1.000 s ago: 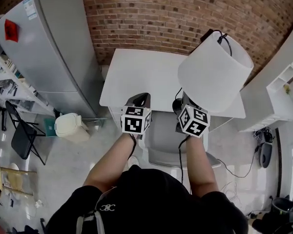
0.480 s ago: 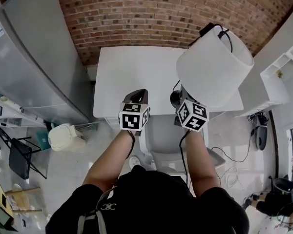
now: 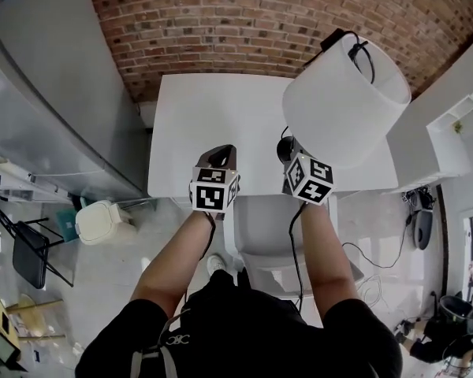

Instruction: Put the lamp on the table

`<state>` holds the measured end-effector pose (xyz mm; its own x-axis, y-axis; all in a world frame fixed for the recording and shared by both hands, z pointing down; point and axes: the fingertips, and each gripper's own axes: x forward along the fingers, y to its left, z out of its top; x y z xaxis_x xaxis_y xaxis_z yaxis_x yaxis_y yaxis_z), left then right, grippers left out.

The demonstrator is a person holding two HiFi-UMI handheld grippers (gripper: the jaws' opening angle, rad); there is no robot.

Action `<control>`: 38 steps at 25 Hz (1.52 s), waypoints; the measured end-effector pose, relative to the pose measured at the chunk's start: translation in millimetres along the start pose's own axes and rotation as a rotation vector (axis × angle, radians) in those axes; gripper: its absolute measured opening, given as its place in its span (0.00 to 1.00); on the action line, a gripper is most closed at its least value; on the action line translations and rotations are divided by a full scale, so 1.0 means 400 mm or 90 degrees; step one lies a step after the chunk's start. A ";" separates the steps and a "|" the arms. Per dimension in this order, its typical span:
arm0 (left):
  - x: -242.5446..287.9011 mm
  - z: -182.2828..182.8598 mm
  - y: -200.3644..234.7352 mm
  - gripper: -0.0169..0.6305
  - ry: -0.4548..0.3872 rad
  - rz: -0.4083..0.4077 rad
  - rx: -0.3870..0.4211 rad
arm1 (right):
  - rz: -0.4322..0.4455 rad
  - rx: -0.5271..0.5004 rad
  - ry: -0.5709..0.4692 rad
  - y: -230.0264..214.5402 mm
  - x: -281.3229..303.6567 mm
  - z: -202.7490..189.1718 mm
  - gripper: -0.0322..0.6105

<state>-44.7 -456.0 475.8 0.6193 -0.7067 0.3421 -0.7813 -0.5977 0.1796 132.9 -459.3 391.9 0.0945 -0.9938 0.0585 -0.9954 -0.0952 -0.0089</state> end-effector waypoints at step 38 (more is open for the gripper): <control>0.435 -0.183 0.219 0.02 0.099 0.081 0.014 | 0.100 -0.039 0.068 0.081 0.700 -0.528 0.22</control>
<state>-11.2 -603.8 618.5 0.4951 -0.7108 0.4997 -0.8495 -0.5166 0.1069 124.2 -728.3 618.8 -0.0605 -0.9840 0.1675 -0.9972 0.0671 0.0341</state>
